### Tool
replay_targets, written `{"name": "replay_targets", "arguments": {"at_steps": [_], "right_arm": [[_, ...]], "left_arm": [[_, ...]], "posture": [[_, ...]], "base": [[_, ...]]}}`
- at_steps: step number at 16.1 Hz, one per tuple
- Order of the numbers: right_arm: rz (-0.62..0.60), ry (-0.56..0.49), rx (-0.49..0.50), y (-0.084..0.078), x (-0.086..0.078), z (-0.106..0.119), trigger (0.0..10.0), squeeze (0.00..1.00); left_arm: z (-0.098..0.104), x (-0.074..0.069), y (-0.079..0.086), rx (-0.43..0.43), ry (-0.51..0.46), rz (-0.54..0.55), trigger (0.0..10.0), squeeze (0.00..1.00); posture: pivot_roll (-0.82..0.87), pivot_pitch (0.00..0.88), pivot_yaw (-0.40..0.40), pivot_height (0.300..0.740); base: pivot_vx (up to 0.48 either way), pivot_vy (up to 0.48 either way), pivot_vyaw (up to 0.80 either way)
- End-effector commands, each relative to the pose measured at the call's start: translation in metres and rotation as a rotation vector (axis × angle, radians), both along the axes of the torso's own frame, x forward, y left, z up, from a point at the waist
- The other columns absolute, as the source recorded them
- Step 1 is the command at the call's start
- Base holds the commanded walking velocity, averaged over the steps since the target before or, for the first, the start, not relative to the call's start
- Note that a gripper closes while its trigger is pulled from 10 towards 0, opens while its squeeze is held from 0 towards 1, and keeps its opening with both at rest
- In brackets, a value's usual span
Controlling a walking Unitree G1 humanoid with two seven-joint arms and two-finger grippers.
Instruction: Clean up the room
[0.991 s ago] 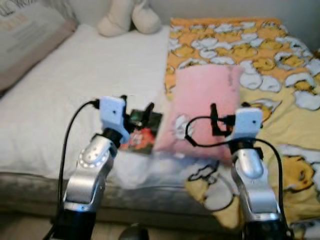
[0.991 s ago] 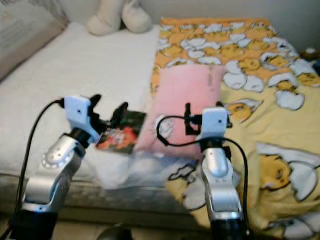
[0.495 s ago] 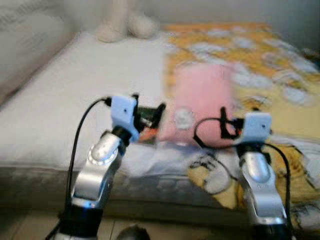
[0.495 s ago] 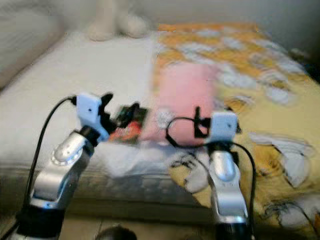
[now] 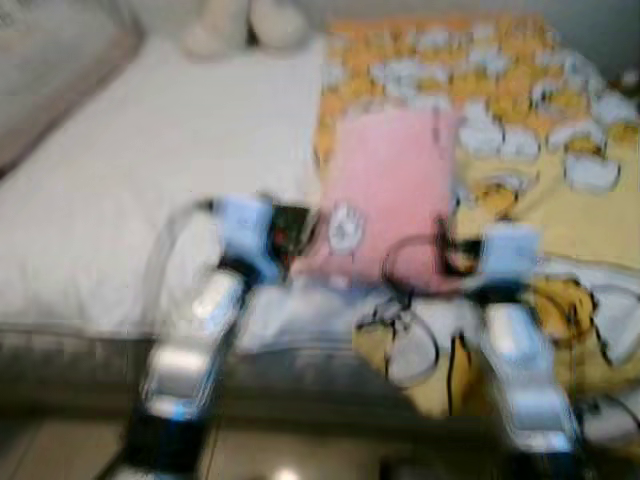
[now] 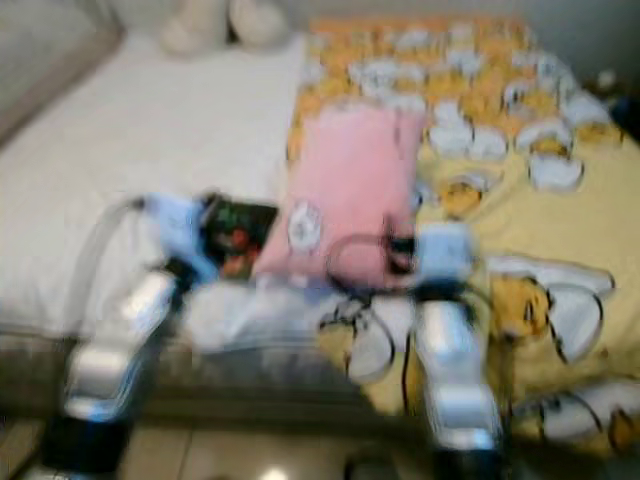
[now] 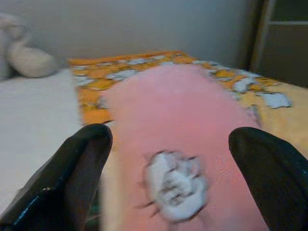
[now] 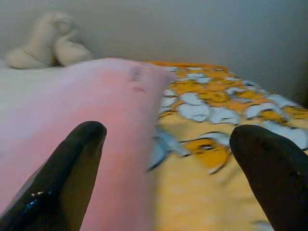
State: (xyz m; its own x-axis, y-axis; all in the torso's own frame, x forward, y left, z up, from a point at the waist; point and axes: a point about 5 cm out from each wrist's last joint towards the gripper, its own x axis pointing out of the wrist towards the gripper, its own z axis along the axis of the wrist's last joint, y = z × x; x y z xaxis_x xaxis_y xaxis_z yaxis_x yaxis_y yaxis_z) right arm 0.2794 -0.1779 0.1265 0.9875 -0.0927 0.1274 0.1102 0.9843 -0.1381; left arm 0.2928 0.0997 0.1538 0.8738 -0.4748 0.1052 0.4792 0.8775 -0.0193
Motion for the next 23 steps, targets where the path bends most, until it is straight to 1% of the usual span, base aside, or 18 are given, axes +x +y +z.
{"name": "replay_targets", "arguments": {"at_steps": [1,8,10,15,17,19,22,23], "right_arm": [[0.028,0.001,0.026,0.0114,0.0032,0.0027,10.0,0.00],[0.017,0.002,0.021,0.0080,0.0025,0.0021,10.0,0.00],[0.026,-0.010,0.025,0.0096,0.0020,0.0032,10.0,0.00],[0.041,-0.010,0.014,0.0105,0.0036,0.0043,10.0,0.00],[0.057,-0.017,-0.023,0.0113,0.0066,0.0074,10.0,0.00],[0.060,-0.025,-0.013,0.0112,0.0079,0.0088,10.0,0.00],[0.059,-0.025,0.001,0.0110,0.0082,0.0082,10.0,0.00],[0.061,-0.024,-0.009,0.0112,0.0083,0.0085,10.0,0.00]], "left_arm": [[0.0005,0.0018,0.0157,0.029,-0.009,0.048,10.0,0.00],[-0.0019,0.0028,0.0146,0.037,-0.001,0.048,10.0,0.00],[-0.0029,0.0024,0.0146,0.036,0.003,0.048,10.0,0.00],[-0.0029,0.0026,0.0131,0.029,-0.001,0.086,10.0,0.00],[-0.0028,0.0026,0.0111,0.032,-0.009,0.092,10.0,0.00],[-0.0029,0.0028,0.0107,0.034,-0.009,0.097,10.0,0.00],[-0.0036,0.0025,0.0094,0.039,0.000,0.093,10.0,0.00],[-0.0039,0.0024,0.0088,0.038,0.002,0.093,10.0,0.00]], "posture": [[-0.18,0.000,0.089,0.703],[-0.18,0.000,0.089,0.703],[-0.18,0.000,0.089,0.703],[-0.18,0.000,0.080,0.703],[-0.18,0.000,0.075,0.703],[-0.18,0.000,0.073,0.703],[-0.18,0.000,0.075,0.703],[-0.18,0.000,0.075,0.703]], "base": [[0.000,0.000,-0.46],[0.000,0.000,-0.74],[0.000,0.000,-0.58],[0.000,0.000,0.00],[0.000,0.000,0.32],[0.000,0.000,0.58],[0.000,0.000,0.00],[0.000,0.000,0.00]]}}
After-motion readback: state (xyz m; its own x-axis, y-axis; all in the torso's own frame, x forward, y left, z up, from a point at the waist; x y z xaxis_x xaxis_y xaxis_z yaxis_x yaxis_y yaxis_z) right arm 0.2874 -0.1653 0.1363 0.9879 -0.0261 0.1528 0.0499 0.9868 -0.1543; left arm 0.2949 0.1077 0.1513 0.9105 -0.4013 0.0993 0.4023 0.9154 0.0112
